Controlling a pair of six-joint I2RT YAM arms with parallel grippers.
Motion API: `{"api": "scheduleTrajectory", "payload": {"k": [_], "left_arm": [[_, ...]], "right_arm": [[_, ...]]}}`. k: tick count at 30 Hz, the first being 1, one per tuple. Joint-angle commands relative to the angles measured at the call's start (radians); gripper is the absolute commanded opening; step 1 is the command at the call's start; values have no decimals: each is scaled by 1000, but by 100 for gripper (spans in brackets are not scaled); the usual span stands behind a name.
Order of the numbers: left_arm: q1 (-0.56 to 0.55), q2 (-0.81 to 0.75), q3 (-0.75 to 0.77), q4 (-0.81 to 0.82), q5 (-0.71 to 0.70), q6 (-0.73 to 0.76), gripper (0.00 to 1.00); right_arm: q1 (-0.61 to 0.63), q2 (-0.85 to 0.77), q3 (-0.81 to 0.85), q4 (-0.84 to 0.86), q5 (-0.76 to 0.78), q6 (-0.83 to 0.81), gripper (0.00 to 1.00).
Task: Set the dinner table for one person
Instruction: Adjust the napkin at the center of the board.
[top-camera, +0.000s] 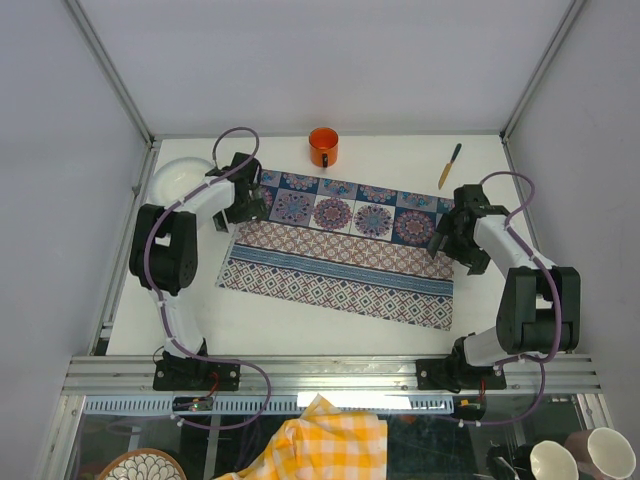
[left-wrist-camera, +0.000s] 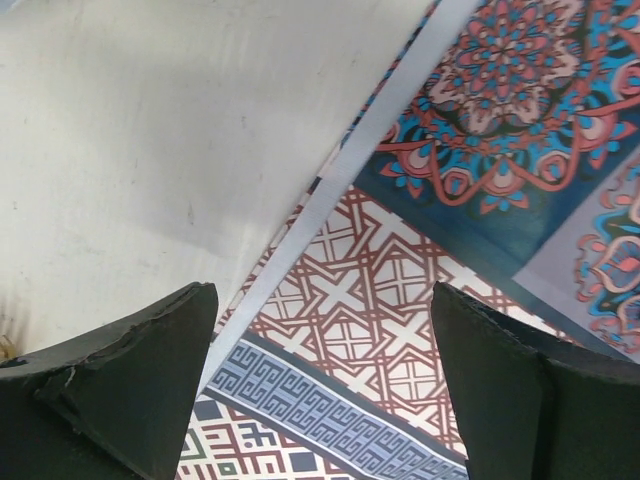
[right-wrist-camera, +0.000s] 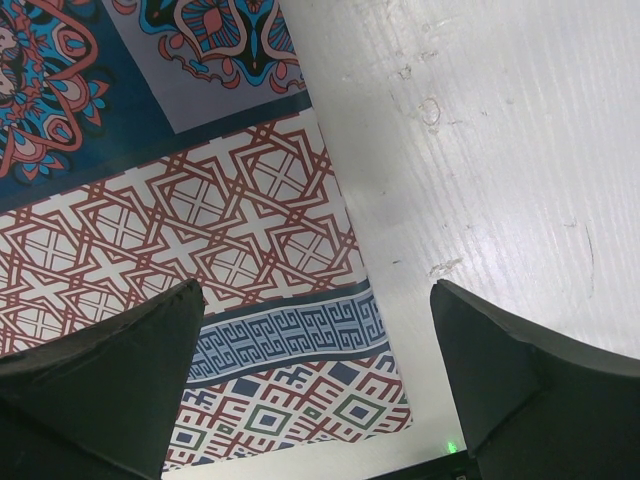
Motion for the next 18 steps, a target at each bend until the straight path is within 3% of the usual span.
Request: {"api": "scheduleTrajectory", "payload": {"k": [1,10,18], "left_arm": [[14,27,36,-29,-71,-12,92],[18,88,27,-31,-19,-9,92],[17,86,-41,33,129,-16,87]], "right_arm": [[-5,-14,32,32,28,-3,99],[-13,-27,36,27,35,-7,99],[-17,-27,35,29,36,-9,99]]}}
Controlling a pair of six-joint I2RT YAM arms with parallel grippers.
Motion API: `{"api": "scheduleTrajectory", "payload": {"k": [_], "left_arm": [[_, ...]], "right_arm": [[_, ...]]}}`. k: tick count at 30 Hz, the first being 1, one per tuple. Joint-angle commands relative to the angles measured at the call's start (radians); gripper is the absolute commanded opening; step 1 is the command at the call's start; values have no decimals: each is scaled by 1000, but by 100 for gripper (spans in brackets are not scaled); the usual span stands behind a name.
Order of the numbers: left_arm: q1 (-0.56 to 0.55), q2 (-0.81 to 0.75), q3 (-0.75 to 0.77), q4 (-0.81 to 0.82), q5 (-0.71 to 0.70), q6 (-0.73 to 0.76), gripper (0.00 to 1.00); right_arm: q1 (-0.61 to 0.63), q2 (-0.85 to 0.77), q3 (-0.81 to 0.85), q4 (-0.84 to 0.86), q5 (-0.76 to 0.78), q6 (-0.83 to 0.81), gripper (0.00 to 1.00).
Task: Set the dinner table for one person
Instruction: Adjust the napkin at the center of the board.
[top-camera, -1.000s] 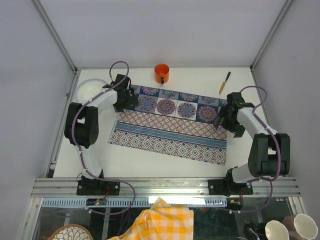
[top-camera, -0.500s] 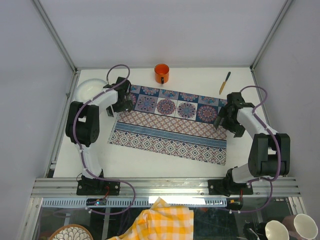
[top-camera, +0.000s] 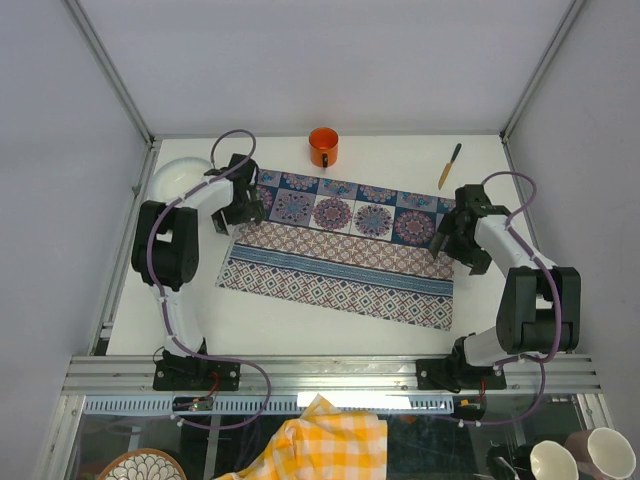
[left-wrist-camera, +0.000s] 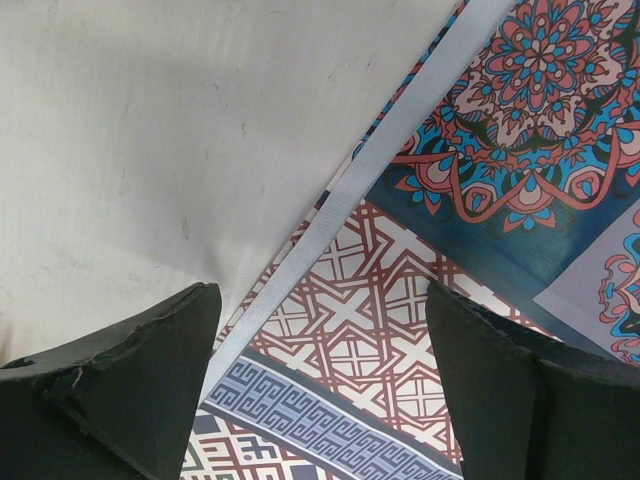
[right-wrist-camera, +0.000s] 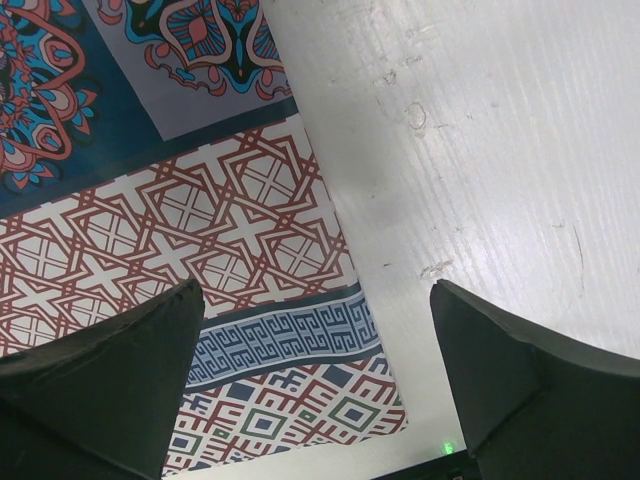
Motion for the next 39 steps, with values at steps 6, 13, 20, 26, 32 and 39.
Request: {"api": "scheduleTrajectory", "payload": {"k": [6,13,20,26,32,39], "left_arm": [[-2,17,-140,136,207,-37,86],[-2,14,-209,196,256,-52,80],[-2,2,-249,207,275,-73,46],[-2,-2,-277,206,281,-86,10],[-1,-2,-280,206,286,-91,2],[-1,-11,-282,202,275,-84,2]], "right_arm": [[-13,-30,37,28,29,-12,99],[-17,-32,36,27,27,-15,99],[-17,-21,29,28,33,-9,98],[-19,-26,13,39,77,9,97],[-48,28,6,73,41,21,97],[-70,117,2,126,-34,24,82]]}}
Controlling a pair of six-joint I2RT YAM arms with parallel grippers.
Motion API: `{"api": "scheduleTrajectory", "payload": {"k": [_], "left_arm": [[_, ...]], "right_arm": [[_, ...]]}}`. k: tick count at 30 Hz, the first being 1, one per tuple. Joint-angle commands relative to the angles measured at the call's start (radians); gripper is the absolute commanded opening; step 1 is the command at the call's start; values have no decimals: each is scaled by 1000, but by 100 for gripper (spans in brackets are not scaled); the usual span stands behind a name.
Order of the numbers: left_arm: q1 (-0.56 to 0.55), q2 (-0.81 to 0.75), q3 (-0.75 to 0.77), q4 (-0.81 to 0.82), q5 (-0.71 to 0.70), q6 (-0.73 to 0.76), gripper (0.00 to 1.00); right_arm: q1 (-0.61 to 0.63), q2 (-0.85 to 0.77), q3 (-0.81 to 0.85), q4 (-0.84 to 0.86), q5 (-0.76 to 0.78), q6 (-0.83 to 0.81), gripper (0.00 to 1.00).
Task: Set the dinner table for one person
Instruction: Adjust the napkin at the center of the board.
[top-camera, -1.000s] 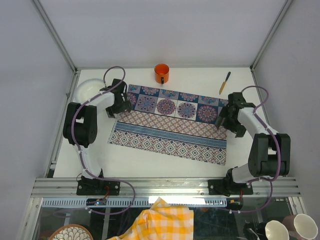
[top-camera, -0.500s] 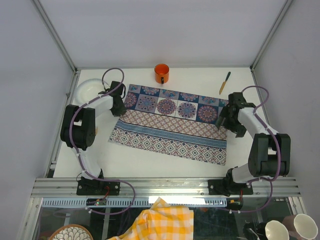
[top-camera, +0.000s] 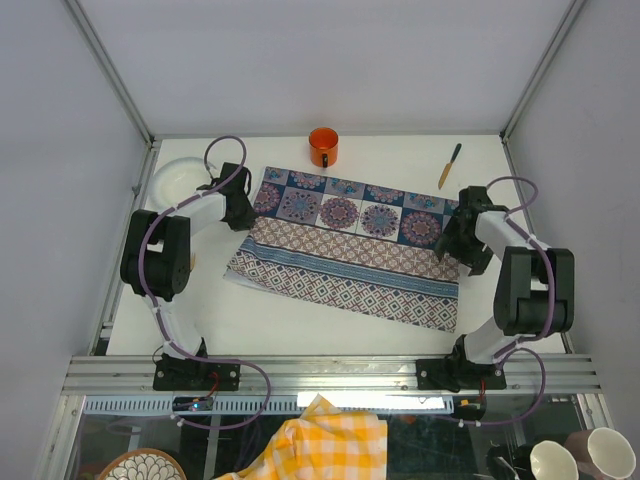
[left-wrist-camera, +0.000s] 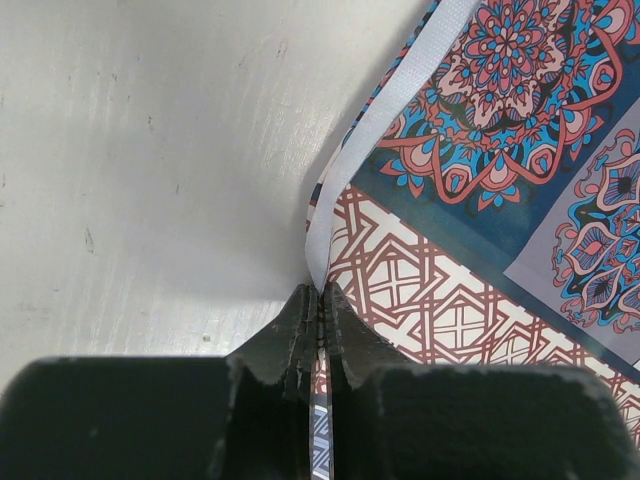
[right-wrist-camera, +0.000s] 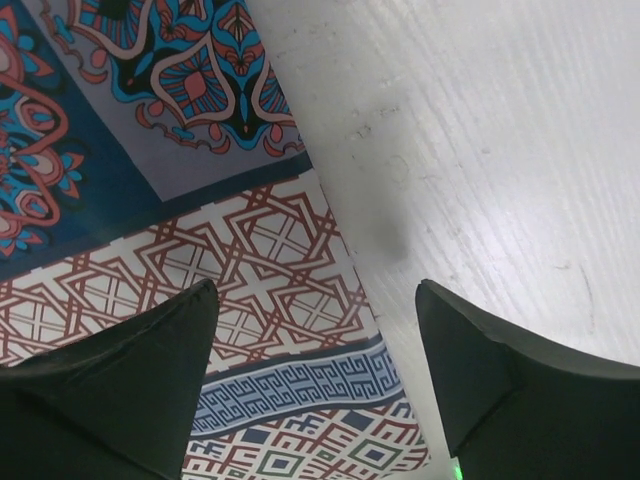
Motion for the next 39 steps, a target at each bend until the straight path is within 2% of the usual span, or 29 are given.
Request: {"api": "scheduleTrajectory", "payload": {"k": [1,5,6,8,9,13,16,33,39], "left_arm": [[-27,91,-74,-85,96,-31,2],[-26,93,-71,-87,96,-29,3],[-26,92,-70,-87,96,-28,3],[-26,92,-67,-89,98,-29,2],[-26,92,-65,-90,97,-28,2],[-26,88,-64,-95,97,-30,2],[-26,81,-70,-101,95,-34,2],[-27,-100,-258,-146,52,-195,0],[-28,-152,-280,-204,-26,-220,0]], "right_arm": [[-19,35,1,72,-48,18,80],[-29,57,-8,90,-61,17,71],[-33,61,-12,95,-67,16,64],[-38,71,-18,103,-84,13,42],[-41,75,-20,106,-86,12,35],[-47,92,-24,114,-101,7,18],[-49,96,-21,116,-101,4,0],[-52,217,163,57,-94,-38,0],[-53,260,228,37,-90,-52,0]]}}
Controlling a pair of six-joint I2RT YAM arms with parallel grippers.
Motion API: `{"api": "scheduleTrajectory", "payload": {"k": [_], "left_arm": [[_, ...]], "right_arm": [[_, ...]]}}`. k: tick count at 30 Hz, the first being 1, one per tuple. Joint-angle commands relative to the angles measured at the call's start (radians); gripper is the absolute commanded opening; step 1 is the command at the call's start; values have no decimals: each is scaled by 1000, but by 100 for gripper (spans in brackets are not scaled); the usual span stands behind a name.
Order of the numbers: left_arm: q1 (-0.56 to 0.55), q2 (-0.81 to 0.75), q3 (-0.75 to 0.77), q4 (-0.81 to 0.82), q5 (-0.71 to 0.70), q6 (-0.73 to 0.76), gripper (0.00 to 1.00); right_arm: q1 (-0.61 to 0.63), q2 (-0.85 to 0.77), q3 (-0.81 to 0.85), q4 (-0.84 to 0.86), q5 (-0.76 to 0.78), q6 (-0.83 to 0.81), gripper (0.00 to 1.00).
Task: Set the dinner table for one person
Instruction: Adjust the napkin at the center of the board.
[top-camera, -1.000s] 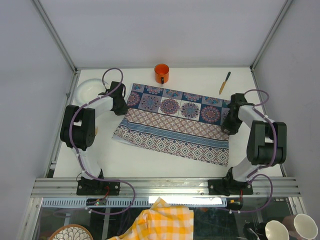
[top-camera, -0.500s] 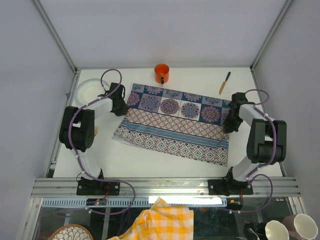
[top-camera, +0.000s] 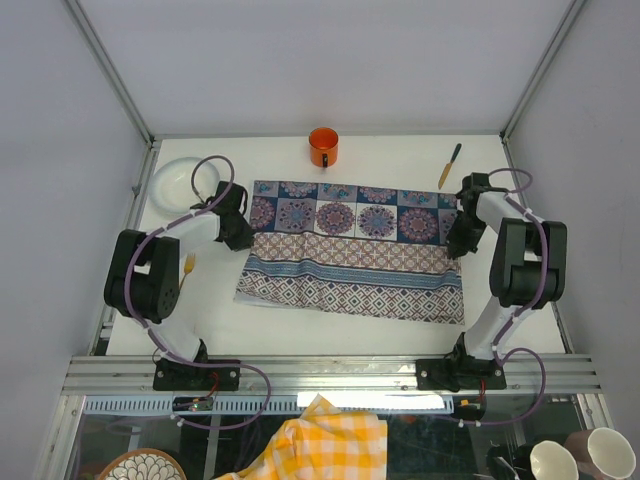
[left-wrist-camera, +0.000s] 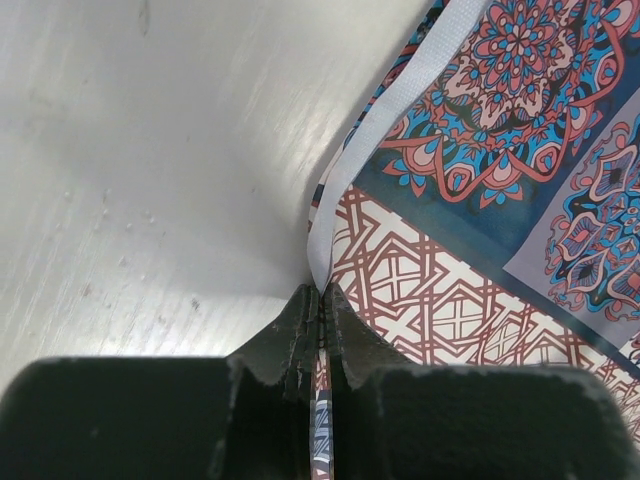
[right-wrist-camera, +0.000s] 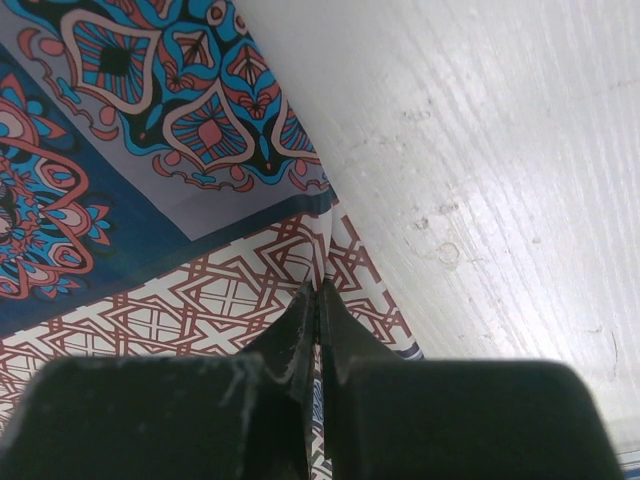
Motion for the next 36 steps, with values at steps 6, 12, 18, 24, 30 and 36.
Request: {"api": "scheduleTrajectory", "payload": {"k": [6,12,18,24,30,36], "left_arm": [[-12,-28,-54,-301,-139,-49,0],[17,-104,-88,-353,-239,-66,0],[71,-105,-104,-325,-235,-18,0],[82,-5,-19,-321,-247,31,0],[100,64,62,-323,-263,60,0],[113,119,121,-328,-270,75,0]], "right_arm": [[-5,53,68,79,16,-19,0],[-3,68,67,90,-12,-22,0],[16,78,76,103,-35,-24,0],[32,84,95,100,-50,-26,0],[43,79,107,96,-59,-24,0],[56,77,109,96,-65,-16,0]]}}
